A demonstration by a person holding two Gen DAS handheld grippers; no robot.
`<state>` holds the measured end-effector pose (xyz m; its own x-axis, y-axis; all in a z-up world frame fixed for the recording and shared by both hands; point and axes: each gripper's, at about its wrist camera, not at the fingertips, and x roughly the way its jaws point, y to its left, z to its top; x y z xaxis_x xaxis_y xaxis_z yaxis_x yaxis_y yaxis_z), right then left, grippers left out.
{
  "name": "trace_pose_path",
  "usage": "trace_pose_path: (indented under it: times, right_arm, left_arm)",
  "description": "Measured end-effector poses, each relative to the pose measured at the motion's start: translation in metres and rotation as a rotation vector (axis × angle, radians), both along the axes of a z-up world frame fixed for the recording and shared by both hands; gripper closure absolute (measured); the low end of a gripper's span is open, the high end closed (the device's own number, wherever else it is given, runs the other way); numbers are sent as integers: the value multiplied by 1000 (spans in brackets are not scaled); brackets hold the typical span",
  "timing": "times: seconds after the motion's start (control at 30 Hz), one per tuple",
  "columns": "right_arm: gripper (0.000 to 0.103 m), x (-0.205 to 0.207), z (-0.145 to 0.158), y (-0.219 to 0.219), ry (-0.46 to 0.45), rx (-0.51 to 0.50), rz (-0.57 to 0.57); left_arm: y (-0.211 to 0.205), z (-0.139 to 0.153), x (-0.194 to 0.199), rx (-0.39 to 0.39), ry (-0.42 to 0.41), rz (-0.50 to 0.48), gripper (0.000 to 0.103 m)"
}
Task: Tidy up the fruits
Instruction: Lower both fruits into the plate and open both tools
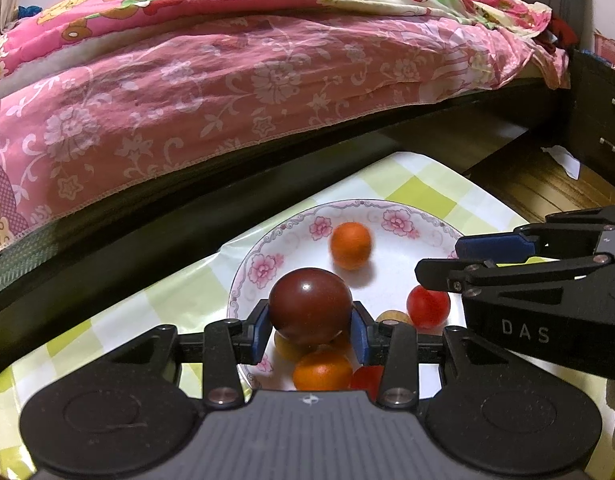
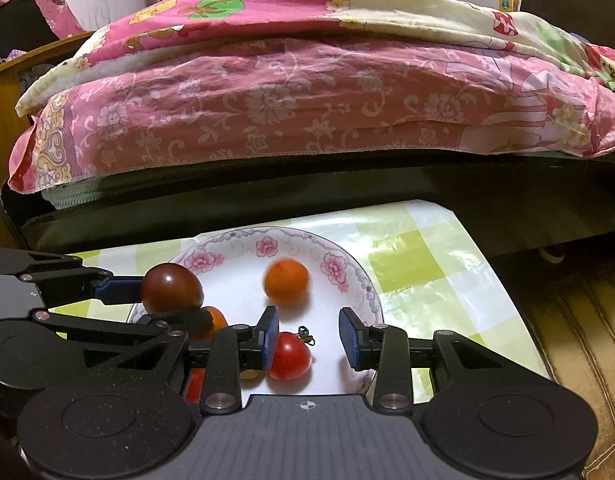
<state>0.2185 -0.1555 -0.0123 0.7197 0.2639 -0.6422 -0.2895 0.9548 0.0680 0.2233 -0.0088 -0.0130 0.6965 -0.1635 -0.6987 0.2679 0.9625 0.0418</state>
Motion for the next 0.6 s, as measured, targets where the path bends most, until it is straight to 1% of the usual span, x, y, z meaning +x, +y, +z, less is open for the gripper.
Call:
trace_pose_path:
  times: [0.27,0.4,0.43,0.6]
  right_arm:
    - [71,-6,5,-4,-7,3,-25]
    - [69,-13,11,-7,-13,0,-43]
    - [67,-15,13,-7,-14,-2,-47]
    - [67,-27,23,-8,-26,-7,-57]
  left_arm:
    - [3,9,-5,-3,-8,23,53]
    - [5,22,-11,-17,-38,39,46]
    - [5,25,-13,-20,-44,42,43]
    - [3,33,-24,-4,-61,49,36]
